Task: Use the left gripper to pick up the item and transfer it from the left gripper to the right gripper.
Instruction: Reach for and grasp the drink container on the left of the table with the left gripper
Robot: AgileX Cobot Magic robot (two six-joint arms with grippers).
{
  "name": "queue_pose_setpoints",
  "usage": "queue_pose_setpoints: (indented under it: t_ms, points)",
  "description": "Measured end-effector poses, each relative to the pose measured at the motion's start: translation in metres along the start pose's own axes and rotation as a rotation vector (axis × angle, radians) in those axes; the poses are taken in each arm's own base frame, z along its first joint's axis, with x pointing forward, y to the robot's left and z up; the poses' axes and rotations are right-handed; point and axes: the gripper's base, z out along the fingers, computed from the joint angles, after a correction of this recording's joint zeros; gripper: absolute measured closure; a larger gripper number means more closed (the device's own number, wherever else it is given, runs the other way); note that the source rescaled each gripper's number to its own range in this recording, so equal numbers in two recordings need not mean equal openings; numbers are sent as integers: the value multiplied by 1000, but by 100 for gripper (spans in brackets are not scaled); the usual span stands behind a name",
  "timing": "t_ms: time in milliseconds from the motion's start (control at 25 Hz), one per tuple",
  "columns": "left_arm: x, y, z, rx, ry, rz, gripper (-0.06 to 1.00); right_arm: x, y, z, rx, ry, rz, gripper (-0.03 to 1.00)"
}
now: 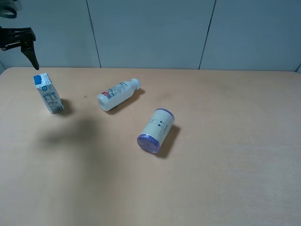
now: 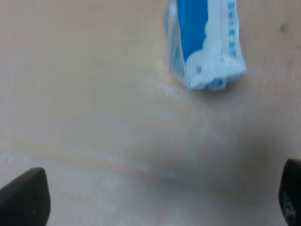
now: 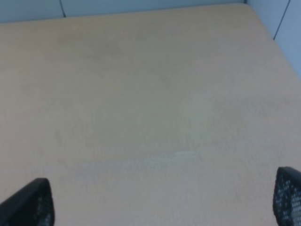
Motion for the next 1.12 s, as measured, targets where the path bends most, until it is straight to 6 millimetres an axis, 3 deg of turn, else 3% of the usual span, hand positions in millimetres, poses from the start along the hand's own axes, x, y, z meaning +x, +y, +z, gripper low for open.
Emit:
queue_pose_setpoints:
  t_ms: [320, 760, 1000, 1120]
  points:
    - [-30, -25, 41, -20, 53, -1, -2, 0, 0, 0, 0, 0, 0, -3]
    - [-37, -39, 107, -82, 152, -2, -2, 0, 0, 0, 0, 0, 0, -3]
    - [-42, -41, 123, -77, 124, 5, -2, 0, 0, 0, 0, 0, 0, -3]
    - [-44, -42, 124, -65, 102, 5, 4, 0, 0, 0, 0, 0, 0, -3]
